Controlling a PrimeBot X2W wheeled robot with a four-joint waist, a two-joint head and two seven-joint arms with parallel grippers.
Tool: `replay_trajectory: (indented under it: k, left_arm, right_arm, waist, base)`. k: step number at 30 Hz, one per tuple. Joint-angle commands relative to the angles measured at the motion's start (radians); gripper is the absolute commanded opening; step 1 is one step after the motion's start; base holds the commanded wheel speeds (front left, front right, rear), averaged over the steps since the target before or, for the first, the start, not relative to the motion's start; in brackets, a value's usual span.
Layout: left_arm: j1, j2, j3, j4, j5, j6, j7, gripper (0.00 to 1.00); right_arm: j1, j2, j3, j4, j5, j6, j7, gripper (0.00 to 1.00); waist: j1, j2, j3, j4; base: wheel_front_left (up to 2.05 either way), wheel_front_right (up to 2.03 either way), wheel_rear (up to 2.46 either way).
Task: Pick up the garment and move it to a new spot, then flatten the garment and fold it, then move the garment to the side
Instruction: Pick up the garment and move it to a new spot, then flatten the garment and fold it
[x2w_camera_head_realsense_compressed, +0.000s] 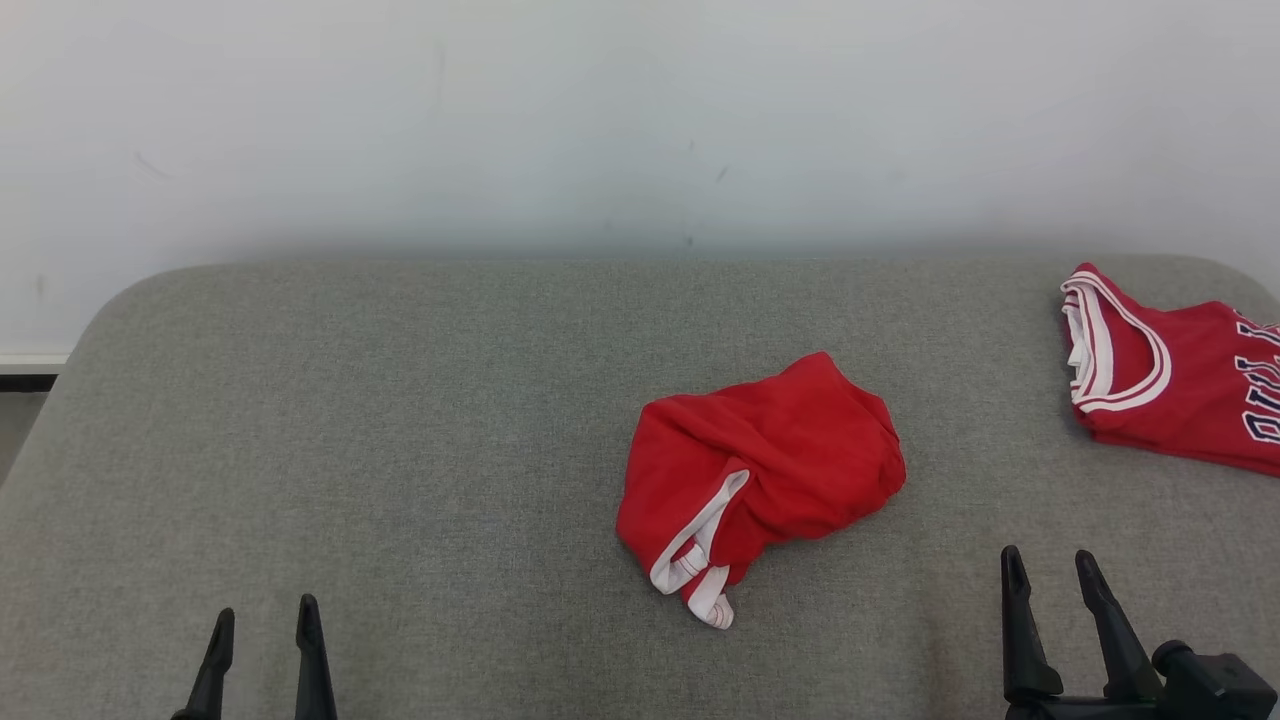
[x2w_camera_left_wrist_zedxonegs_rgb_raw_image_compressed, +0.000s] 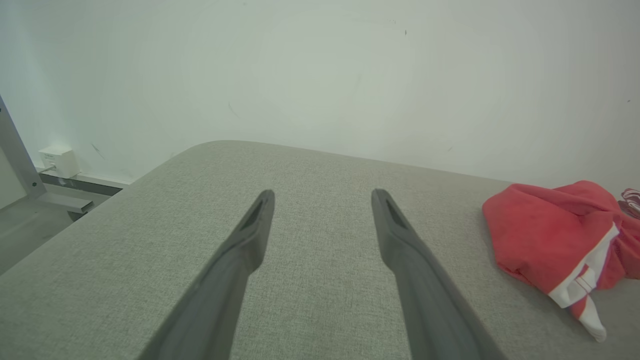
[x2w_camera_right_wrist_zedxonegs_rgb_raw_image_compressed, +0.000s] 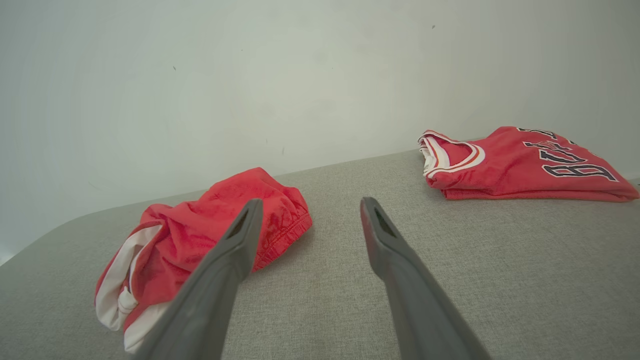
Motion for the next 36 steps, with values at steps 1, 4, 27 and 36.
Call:
replay_trajectory:
  k: [1,4,27,36]
  left_arm:
    - [0.01,-0.003,0.004,0.001,0.007,-0.003,-0.003,1.0]
    - [0.011,-0.008,0.005,0.006,0.02,-0.014,-0.003,1.0]
    - [-0.061,-0.025,-0.008,0.032,0.053,-0.068,-0.003,1.0]
    - [-0.107,-0.038,-0.025,0.045,0.067,-0.077,-0.003,1.0]
  right_arm:
    - [0.007,-0.003,-0.001,-0.003,0.001,-0.003,-0.002,1.0]
    - [0.008,-0.002,0.001,-0.005,0.001,-0.003,0.003,1.0]
    - [-0.184,-0.063,0.054,0.133,0.001,-0.003,0.018,1.0]
    - [-0.413,-0.108,0.087,0.402,-0.016,-0.003,0.047,1.0]
  waist:
    - [0.0,0.0,0.0,0.0]
    - [0.0,0.0,0.0,-0.001]
    - [0.0,0.0,0.059,0.043]
    - [0.0,0.0,0.106,0.097]
  base:
    - [0.0,0.0,0.0]
    - [0.0,0.0,0.0]
    - [0.0,0.0,0.0]
    - [0.0,0.0,0.0]
